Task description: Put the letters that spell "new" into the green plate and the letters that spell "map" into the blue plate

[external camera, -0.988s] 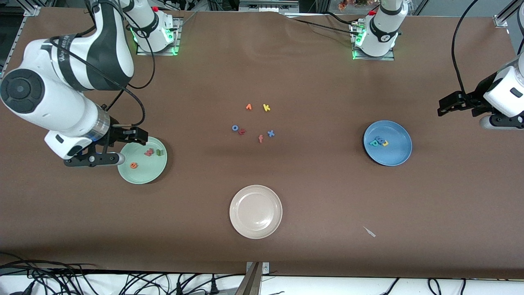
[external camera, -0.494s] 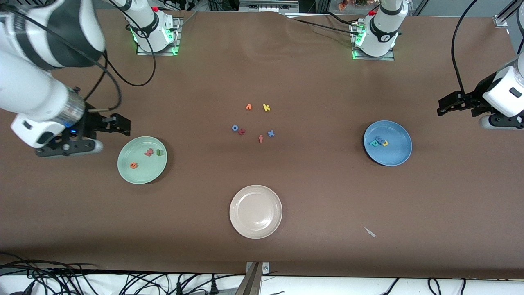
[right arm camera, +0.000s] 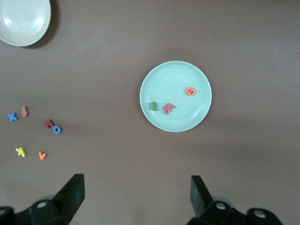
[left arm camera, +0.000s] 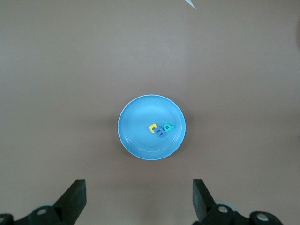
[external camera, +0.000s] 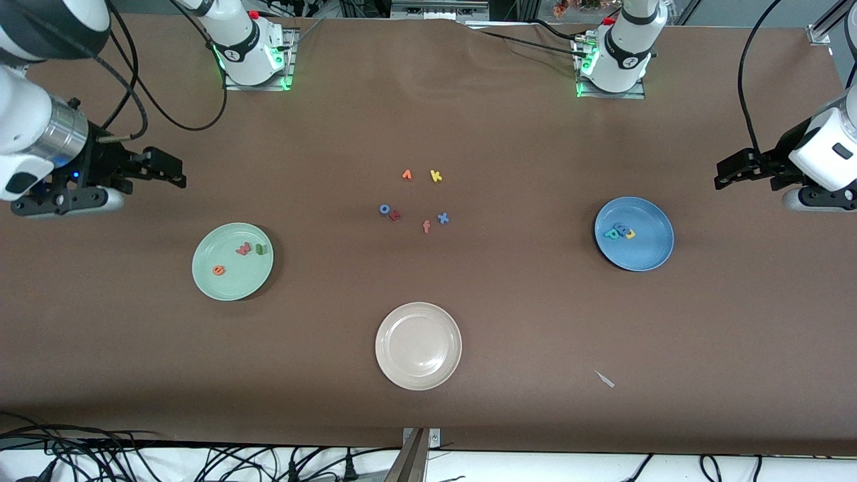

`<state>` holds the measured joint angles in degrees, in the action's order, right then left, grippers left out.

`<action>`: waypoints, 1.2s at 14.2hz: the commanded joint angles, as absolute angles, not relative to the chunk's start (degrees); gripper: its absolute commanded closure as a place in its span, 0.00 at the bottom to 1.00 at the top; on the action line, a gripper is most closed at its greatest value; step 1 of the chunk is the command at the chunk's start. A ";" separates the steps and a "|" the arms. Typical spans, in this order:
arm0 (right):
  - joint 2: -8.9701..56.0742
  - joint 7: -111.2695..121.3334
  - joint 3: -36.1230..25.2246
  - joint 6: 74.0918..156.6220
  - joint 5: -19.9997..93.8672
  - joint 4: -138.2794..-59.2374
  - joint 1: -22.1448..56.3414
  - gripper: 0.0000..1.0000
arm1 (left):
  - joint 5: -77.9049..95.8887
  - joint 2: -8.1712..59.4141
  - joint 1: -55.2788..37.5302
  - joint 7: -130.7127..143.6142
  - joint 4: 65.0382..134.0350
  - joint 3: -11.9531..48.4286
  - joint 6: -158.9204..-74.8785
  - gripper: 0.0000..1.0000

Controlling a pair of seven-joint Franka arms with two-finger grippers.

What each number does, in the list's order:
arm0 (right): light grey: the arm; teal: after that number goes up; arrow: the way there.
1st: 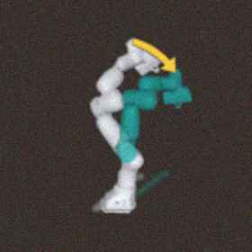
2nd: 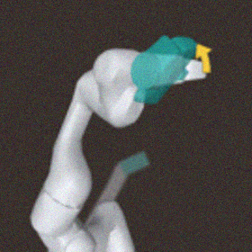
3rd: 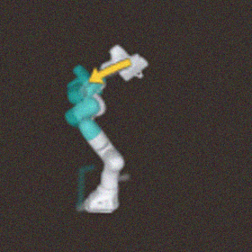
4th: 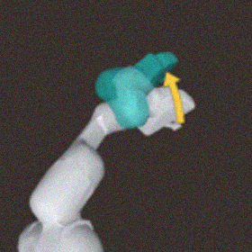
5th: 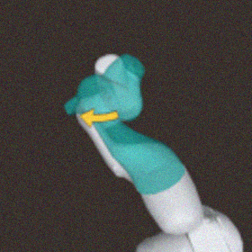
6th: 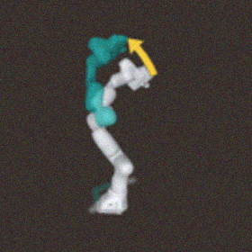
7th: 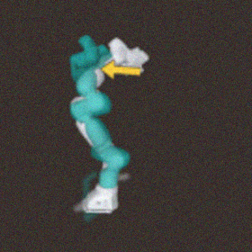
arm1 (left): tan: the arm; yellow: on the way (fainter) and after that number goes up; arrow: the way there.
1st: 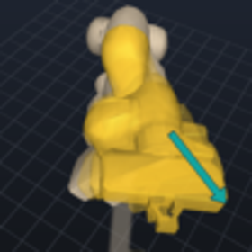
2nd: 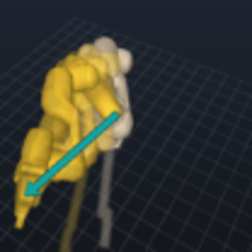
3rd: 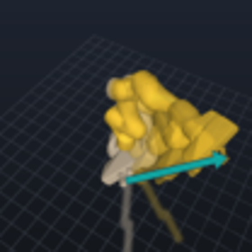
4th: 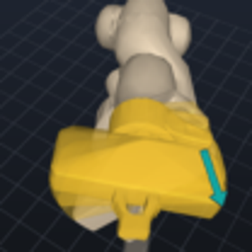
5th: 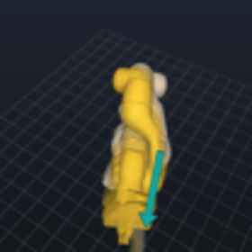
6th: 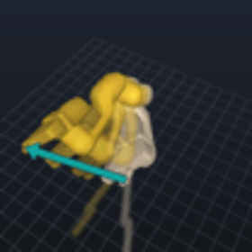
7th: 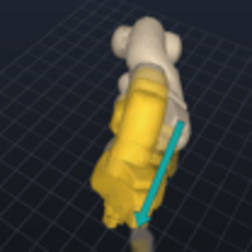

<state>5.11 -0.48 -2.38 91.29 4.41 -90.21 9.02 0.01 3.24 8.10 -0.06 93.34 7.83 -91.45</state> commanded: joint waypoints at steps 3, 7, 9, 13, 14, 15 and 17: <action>1.67 -1.23 0.00 90.80 -0.52 -92.64 8.61 0.00 | 1.67 2.64 8.17 -1.41 93.60 7.82 -90.88 0.00; 1.93 -1.14 -0.09 88.77 -0.62 -90.88 8.53 0.00 | 1.67 2.64 8.17 -1.41 93.60 7.82 -90.88 0.00; 2.02 -1.05 -0.26 88.77 -0.61 -90.79 8.26 0.00 | 1.67 2.64 8.17 -1.41 93.60 7.82 -90.88 0.00; 2.20 -0.88 -3.78 87.46 -0.26 -89.30 7.91 0.00 | 1.67 2.64 8.09 -1.41 93.60 7.82 -90.88 0.00; 2.20 -0.88 -3.78 86.93 -0.61 -88.86 7.91 0.00 | 1.67 2.64 8.09 -1.41 93.60 7.82 -90.88 0.00; 2.20 -0.97 -3.78 86.58 -0.53 -88.68 8.00 0.00 | 1.67 2.64 8.00 -1.41 93.60 7.82 -90.88 0.00; 2.20 -0.71 -3.78 86.57 -0.18 -88.59 8.00 0.00 | 1.67 2.64 8.00 -1.41 93.60 7.82 -90.88 0.00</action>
